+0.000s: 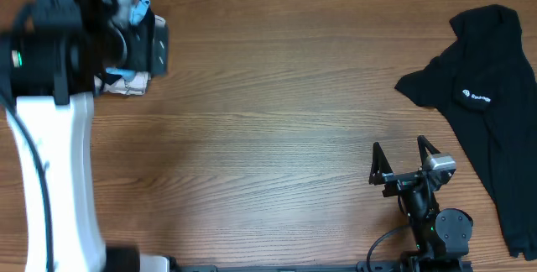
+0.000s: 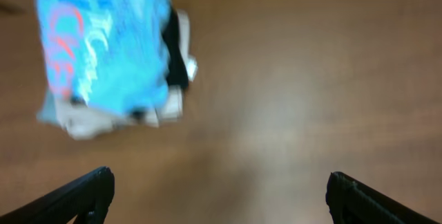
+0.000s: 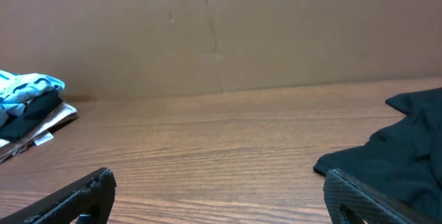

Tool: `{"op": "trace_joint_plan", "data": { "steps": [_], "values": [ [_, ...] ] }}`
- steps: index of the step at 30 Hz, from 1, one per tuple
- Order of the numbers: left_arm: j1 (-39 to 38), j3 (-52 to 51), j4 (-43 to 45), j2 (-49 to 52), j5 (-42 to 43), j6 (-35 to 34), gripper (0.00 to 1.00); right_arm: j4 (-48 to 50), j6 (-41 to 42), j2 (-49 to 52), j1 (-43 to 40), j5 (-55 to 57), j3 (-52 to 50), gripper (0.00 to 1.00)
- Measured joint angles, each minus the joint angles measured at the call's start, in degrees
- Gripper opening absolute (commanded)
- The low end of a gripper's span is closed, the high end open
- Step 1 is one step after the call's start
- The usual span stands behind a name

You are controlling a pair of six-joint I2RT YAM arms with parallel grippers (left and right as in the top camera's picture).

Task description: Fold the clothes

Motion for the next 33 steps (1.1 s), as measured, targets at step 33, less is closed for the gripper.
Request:
{"op": "trace_joint_plan", "data": {
  "steps": [33],
  "values": [
    [2.0, -111.3, 87.5, -78.7, 11.1, -1.4, 1.0, 0.0, 0.0, -0.1, 0.3, 0.0, 0.0, 1.0]
  ]
}}
